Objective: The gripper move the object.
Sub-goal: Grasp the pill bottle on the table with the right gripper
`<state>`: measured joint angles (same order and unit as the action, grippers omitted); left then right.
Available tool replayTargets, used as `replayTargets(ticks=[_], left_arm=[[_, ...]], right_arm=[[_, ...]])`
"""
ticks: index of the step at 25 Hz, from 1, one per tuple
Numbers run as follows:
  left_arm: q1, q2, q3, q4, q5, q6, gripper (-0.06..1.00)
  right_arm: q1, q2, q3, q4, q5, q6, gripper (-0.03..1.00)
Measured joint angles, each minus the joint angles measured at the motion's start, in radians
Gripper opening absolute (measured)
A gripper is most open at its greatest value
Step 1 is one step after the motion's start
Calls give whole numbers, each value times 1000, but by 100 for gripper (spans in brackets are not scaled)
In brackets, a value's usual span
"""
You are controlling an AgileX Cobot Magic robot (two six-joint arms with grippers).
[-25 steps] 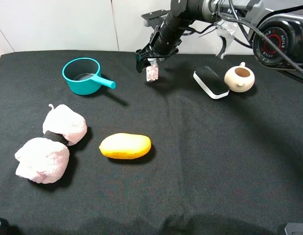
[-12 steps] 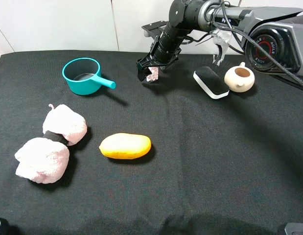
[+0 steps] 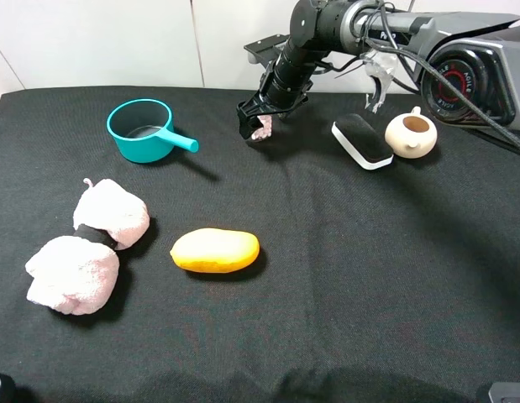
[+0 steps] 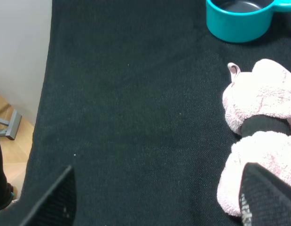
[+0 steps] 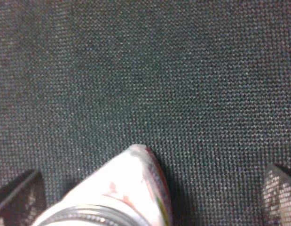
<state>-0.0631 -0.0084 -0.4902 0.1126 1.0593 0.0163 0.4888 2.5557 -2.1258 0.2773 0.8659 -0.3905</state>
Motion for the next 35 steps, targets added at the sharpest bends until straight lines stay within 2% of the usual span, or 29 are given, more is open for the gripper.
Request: replayTargets(ticks=[23,32,35], left_arm=[[0,0,0,0,0,0,77],[0,0,0,0,0,0,77],[0,0,0,0,0,0,77]], right_arm=[[0,0,0,-1,-4,5,69],[8,0,0,22,-4,5,63],[8,0,0,22,-4,5,56]])
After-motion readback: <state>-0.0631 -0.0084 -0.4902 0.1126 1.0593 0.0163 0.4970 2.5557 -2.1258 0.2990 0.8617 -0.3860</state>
